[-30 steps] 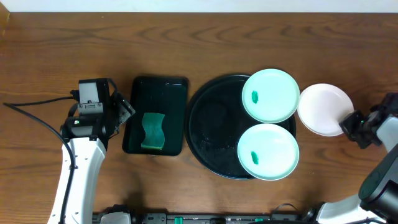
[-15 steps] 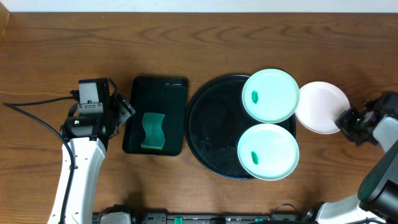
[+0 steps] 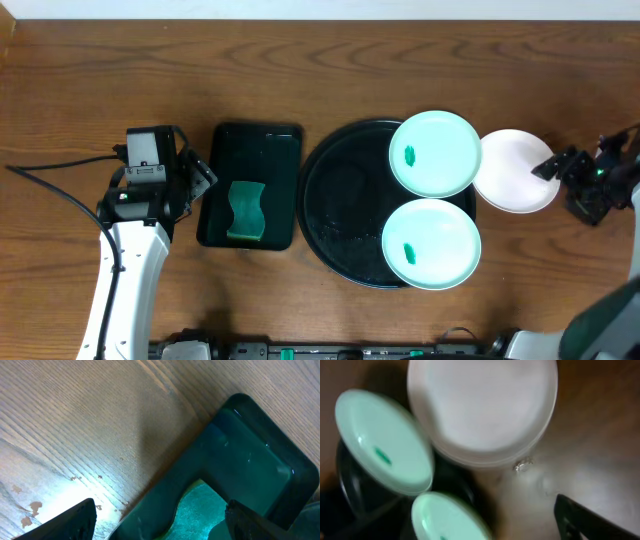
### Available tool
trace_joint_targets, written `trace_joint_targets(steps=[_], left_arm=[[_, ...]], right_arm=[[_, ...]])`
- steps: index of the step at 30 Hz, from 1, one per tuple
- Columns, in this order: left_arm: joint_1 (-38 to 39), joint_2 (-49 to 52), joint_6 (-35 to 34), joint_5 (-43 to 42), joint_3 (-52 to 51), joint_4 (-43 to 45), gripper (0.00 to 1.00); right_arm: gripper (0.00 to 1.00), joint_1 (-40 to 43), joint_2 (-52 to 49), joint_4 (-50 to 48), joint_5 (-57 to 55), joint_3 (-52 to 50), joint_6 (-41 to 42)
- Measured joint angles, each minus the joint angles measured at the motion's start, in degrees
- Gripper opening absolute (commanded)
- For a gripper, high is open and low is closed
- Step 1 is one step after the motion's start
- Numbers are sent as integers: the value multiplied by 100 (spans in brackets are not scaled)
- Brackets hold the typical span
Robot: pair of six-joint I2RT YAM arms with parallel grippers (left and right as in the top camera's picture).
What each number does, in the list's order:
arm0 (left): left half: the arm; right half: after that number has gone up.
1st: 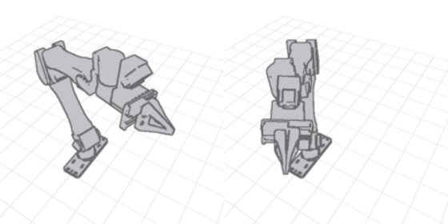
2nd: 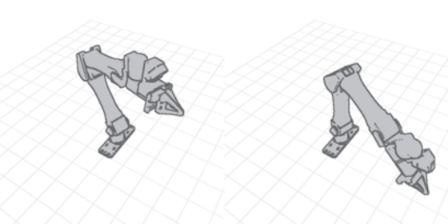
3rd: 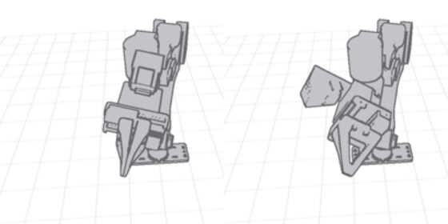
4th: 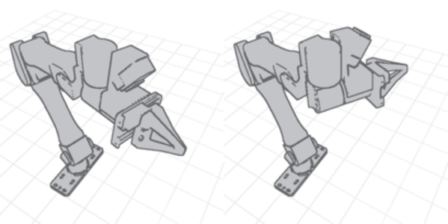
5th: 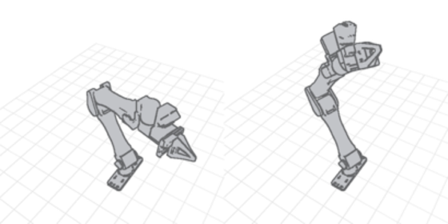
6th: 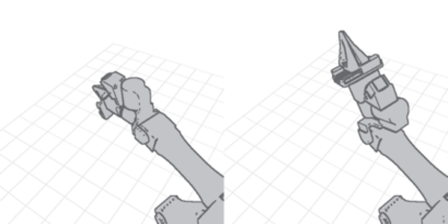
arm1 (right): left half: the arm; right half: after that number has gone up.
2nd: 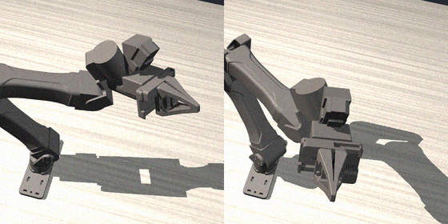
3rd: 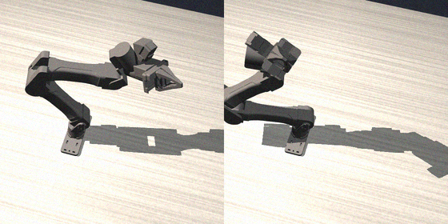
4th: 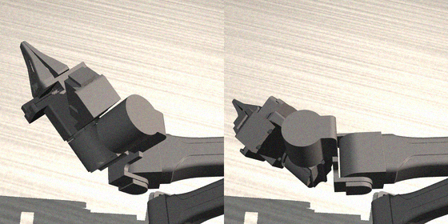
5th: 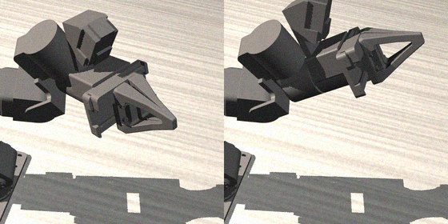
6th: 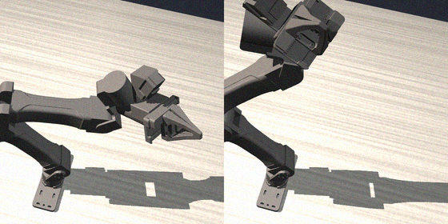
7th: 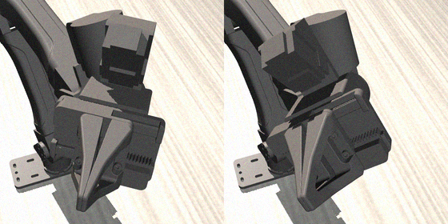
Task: Clean dirty plates on tray and stack at the side
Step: 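Lower the white plate onto the table at right and release it, then move the right gripper to the rim of the lower green plate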
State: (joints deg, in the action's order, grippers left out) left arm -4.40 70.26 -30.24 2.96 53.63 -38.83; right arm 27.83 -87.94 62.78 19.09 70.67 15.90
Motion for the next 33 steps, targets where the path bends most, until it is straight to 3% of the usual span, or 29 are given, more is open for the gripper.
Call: trace_joint_targets(steps=[7, 10, 11, 13, 19, 24, 33], left_arm=[[0, 0, 0, 2, 0, 0, 83], [0, 0, 0, 0, 0, 0, 83], [0, 0, 0, 0, 0, 0, 83], [0, 0, 0, 2, 0, 0, 83], [0, 0, 0, 2, 0, 2, 83], [0, 0, 0, 2, 0, 0, 83], [0, 0, 0, 2, 0, -2, 83]], right_arm=[[99, -835, 820, 1447, -105, 37, -146], [59, -1104, 916, 1707, -52, 37, -271], [40, -1209, 916, 1781, -46, 37, -313], [29, -1390, 914, 1871, -42, 28, -343], [34, -1934, 916, 1786, -192, -358, -184], [43, -2277, 916, 1228, -645, -1145, 264], [37, -2369, 909, -131, -1167, -2304, 839]])
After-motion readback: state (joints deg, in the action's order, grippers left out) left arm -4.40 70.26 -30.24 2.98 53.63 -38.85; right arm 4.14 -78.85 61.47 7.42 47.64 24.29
